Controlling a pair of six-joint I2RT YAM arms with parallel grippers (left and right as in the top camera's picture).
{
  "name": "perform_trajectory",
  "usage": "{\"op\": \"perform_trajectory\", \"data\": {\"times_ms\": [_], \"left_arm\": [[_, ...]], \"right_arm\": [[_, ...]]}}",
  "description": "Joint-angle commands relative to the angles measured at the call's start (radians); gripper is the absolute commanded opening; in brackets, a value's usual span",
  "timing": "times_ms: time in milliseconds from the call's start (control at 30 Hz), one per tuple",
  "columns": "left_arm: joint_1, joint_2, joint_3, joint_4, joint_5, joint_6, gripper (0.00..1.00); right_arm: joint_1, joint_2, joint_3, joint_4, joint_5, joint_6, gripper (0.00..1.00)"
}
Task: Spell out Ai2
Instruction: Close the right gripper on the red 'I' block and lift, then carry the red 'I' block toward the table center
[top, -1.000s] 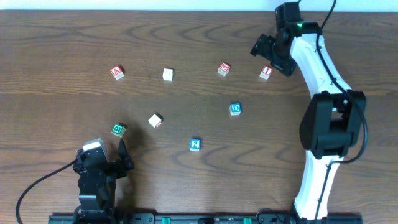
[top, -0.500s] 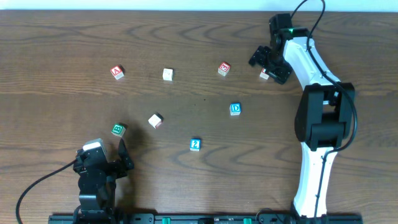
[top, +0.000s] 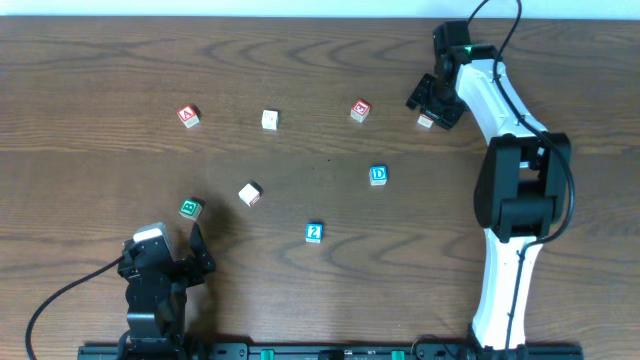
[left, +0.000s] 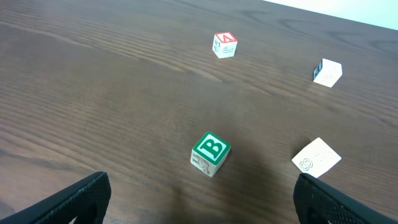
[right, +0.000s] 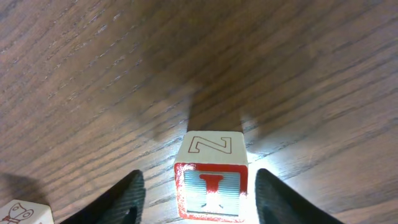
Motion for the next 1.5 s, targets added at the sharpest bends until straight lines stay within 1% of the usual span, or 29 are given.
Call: {"op": "perform_trajectory", "data": {"times_ms": [0, 167, 267, 433, 700, 1033, 1100, 1167, 1233, 1433, 1467], "left_arm": [[0.003, -0.005, -0.018, 0.002, -0.003, 0.007, 0.95], [0.003, -0.005, -0.018, 0.002, -0.003, 0.007, 0.95], [0.003, -0.005, -0.018, 0.002, -0.003, 0.007, 0.95], [0.003, -0.005, -0.018, 0.002, -0.003, 0.007, 0.95], [0.003, -0.005, -0.018, 0.002, -0.003, 0.007, 0.95], [0.003, -0.005, -0.018, 0.002, -0.003, 0.007, 0.95], [0.003, -0.005, -0.018, 0.002, -0.003, 0.007, 0.95], [0.003, -0.005, -0.018, 0.002, -0.003, 0.007, 0.95], [0.003, -0.005, -0.018, 0.002, -0.003, 0.007, 0.95], [0.003, -0.005, -0.018, 0.002, -0.003, 0.007, 0.95], [0.003, -0.005, -0.018, 0.002, -0.003, 0.007, 0.95]], "right_arm": [[-0.011, 0.007, 0.024, -0.001, 0.010, -0.021, 0.52], [-0.011, 0.007, 0.024, -0.010, 0.006, -0.031, 0.46], [-0.011, 0.008, 0.023, -0.016, 0.006, -0.031, 0.39], [-0.011, 0.008, 0.023, -0.018, 0.007, -0.031, 0.31], [-0.011, 0.008, 0.023, -0.016, 0.008, -0.043, 0.32], [-0.008, 0.007, 0.024, 0.002, 0.016, -0.192, 0.33], [-0.008, 0.007, 0.026, 0.002, -0.006, -0.214, 0.35], [-0.008, 0.006, 0.031, 0.002, -0.036, -0.228, 0.34], [-0.006, 0.005, 0.045, 0.001, -0.069, -0.238, 0.29], [0.027, 0.003, 0.127, -0.024, -0.087, -0.272, 0.05], [0.037, 0.003, 0.145, -0.032, -0.086, -0.276, 0.04]]}}
